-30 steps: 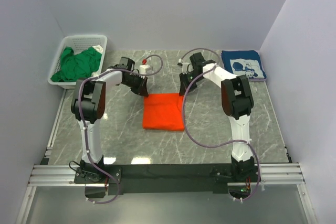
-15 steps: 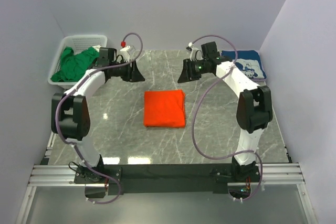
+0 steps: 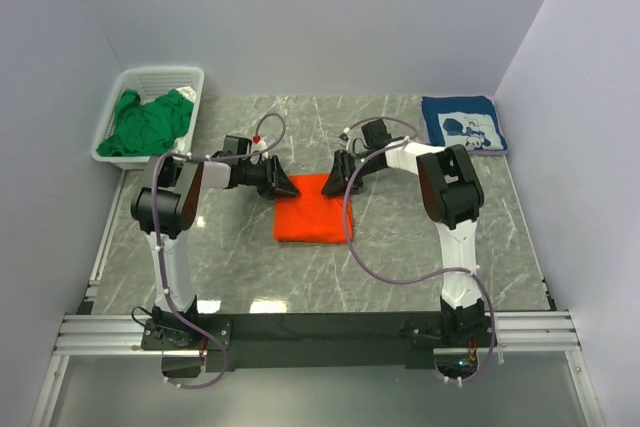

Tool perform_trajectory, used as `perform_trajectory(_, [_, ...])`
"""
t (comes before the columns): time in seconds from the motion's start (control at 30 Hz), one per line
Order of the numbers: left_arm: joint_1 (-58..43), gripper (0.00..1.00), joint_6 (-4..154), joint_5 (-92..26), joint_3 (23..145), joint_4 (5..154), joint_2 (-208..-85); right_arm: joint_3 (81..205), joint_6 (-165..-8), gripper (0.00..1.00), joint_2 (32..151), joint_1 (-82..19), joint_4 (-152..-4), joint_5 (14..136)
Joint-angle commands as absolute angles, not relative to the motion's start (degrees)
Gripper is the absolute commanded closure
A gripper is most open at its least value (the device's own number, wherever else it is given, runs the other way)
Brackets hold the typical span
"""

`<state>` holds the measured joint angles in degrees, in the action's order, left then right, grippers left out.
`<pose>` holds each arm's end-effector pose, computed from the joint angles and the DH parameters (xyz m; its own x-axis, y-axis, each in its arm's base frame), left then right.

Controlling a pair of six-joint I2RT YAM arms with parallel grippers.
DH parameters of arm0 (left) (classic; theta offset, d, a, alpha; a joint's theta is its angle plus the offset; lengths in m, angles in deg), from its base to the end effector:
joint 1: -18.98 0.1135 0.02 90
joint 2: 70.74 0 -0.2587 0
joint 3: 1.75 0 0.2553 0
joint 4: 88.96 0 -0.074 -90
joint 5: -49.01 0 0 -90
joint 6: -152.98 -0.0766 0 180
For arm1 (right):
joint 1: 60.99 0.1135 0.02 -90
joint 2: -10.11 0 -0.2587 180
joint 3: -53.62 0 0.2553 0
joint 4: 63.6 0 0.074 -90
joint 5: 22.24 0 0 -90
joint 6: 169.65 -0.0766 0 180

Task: Fold and stack the t-shirts
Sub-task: Fold the tshirt

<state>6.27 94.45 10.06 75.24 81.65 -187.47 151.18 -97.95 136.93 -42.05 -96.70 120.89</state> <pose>0.3894 -0.1489 0.0890 -0.9605 -0.1198 -0.2511 0.1563 0.5144 -0.8432 0.4090 0.2051 0.0895 -0.9669 -0.1326 -0.2179 -0.2551 0.5147 0.8185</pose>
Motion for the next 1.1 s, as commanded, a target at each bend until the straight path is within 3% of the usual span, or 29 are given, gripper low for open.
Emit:
perform_trajectory(0.0, [8.2, 0.65, 95.5, 7.5, 77.8, 83.8, -191.3, 156.6, -96.6, 0.56, 138.5, -43.8, -96.4, 115.1])
perform_trajectory(0.2, [10.0, 0.65, 89.4, 11.3, 79.6, 81.0, -184.1, 158.7, -94.1, 0.56, 132.0, -44.2, -100.0, 115.9])
perform_trajectory(0.33, [8.4, 0.61, 91.4, 14.3, 72.1, 82.8, -171.1, 146.9, -100.3, 0.53, 117.5, -43.0, -91.5, 120.0])
perform_trajectory(0.43, [5.4, 0.61, 95.8, 15.4, 65.8, 87.0, -166.6, 138.5, -103.6, 0.52, 112.9, -40.2, -85.7, 122.3])
perform_trajectory(0.6, [1.8, 0.6, 98.3, 14.5, 60.2, 91.4, -168.6, 132.6, -102.9, 0.52, 115.8, -36.6, -83.8, 122.2])
perform_trajectory(0.87, [7.4, 0.62, 89.4, 12.7, 66.7, 80.1, -185.3, 136.0, -98.6, 0.54, 130.2, -40.2, -88.5, 119.4])
perform_trajectory(1.07, [9.2, 0.61, 80.7, 17.8, 65.7, 74.6, -175.3, 134.9, -96.2, 0.56, 121.7, -40.6, -91.1, 122.1])
